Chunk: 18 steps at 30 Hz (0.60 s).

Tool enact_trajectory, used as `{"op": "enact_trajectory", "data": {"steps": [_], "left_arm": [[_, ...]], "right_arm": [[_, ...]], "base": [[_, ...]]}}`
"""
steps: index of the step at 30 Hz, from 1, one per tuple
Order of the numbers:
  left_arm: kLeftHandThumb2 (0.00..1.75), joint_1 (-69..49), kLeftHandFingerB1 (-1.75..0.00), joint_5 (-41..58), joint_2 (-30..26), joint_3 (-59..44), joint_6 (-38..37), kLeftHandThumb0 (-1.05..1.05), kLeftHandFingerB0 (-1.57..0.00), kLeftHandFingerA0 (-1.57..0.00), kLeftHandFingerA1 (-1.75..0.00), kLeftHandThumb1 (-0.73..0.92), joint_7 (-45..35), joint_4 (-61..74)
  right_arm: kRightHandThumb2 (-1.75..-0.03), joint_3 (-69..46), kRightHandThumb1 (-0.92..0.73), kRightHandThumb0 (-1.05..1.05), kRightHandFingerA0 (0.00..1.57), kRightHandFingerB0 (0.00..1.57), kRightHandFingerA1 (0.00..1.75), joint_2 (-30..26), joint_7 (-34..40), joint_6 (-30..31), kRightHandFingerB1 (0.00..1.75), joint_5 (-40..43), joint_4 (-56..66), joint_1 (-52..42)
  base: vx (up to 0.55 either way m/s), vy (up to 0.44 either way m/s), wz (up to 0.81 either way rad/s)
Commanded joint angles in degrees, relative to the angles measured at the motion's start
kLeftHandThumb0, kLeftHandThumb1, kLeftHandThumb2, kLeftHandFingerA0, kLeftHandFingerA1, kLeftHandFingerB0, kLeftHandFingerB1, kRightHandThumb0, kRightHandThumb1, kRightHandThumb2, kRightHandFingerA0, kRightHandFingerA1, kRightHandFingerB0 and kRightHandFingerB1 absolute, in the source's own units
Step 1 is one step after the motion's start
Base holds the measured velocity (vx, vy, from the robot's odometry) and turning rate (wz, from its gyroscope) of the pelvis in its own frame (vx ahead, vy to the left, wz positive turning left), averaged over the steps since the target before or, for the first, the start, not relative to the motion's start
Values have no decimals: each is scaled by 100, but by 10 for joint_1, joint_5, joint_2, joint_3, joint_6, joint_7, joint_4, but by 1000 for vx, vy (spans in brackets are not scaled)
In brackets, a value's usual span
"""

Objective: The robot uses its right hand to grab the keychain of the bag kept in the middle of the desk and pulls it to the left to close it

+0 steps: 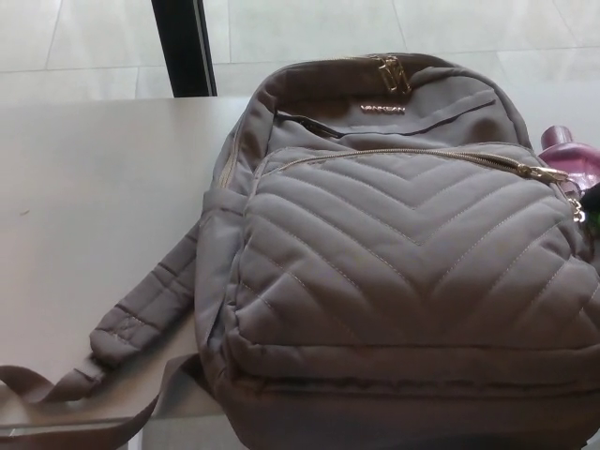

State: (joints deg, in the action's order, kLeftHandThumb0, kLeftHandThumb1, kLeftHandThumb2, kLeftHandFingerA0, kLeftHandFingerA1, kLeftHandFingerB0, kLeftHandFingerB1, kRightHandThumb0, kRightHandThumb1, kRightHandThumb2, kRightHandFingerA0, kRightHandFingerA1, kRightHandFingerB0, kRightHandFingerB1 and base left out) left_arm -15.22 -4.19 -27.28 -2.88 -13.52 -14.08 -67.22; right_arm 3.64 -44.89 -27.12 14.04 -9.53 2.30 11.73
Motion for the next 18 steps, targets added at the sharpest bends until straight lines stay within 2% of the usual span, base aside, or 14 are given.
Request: {"op": "enact_trajectory", "data": {"steps": [1, 3, 4, 5, 9, 10, 11, 12, 13, 14, 15, 18], "left_arm": [[85, -7, -47, 5, -2, -8, -14, -61, -28, -38, -55, 92, -5, -5], [86, -5, -48, 4, -2, -9, -15, -63, -28, -39, -56, 92, -3, -12], [121, -5, -51, 2, -2, -7, -17, -53, -17, -41, -65, 79, -2, -14], [87, -2, -47, 2, -2, -8, -17, -65, -28, -39, -56, 92, -2, -20], [88, 1, -48, 2, -3, -8, -20, -65, -28, -38, -56, 92, -3, -26], [89, -7, -48, 3, -4, -8, -21, -63, -27, -39, -56, 92, -4, -11], [89, -8, -47, 3, -5, -7, -20, -66, -27, -38, -55, 92, -6, -9], [85, -8, -47, 4, -4, -9, -17, -65, -28, -38, -55, 92, -6, -7], [121, -6, -50, 2, -4, -7, -15, -54, -16, -40, -64, 79, -3, -10], [121, -2, -51, 0, -4, -6, -15, -54, -17, -42, -65, 80, -1, -18], [121, -1, -51, -1, -4, -6, -15, -53, -17, -42, -65, 80, 1, -20], [121, 0, -50, -2, -5, -5, -12, -57, -17, -45, -66, 81, 4, -23]], "right_arm": [[-74, -15, -81, -19, 78, 60, 164, 23, 35, -46, 135, -14, -4, -36], [-80, -16, -75, -20, 76, 60, 166, 28, 49, -66, 138, -25, -4, -42], [-79, -23, -75, -20, 81, 65, 170, 38, 70, -96, 142, -27, -4, -51], [-80, -28, -73, -21, 82, 65, 174, 44, 79, -108, 146, -26, -1, -57], [-82, -37, -73, -23, 83, 65, 175, 59, 88, -124, 148, -24, 1, -65], [-83, -59, -73, -28, 87, 68, 175, 90, 91, -123, 153, 17, 13, -74], [-84, -71, -74, -27, 90, 62, 175, 107, 82, -94, 166, 40, 26, -74], [-93, -84, -70, -26, 92, 63, 175, 125, 75, -63, 167, 60, 43, -75], [-96, -97, -68, -26, 94, 67, 175, 146, 72, -10, 166, 84, 63, -72], [-101, -115, -68, -25, 93, 74, 175, 167, 64, 43, 157, 118, 79, -69], [-108, -121, -63, -22, 98, 70, 175, 175, 61, 54, 169, 127, 82, -67], [-117, -143, -59, -22, 98, 66, 175, 197, 53, 103, 174, 162, 97, -61]], "base": [[0, 0, 0], [0, 0, 0], [0, 0, 0], [0, 0, 0], [0, 0, 0], [0, 0, 0], [0, 0, 0], [0, 0, 0], [0, 0, 0], [0, 0, 0], [0, 0, 0], [0, 0, 0]]}}
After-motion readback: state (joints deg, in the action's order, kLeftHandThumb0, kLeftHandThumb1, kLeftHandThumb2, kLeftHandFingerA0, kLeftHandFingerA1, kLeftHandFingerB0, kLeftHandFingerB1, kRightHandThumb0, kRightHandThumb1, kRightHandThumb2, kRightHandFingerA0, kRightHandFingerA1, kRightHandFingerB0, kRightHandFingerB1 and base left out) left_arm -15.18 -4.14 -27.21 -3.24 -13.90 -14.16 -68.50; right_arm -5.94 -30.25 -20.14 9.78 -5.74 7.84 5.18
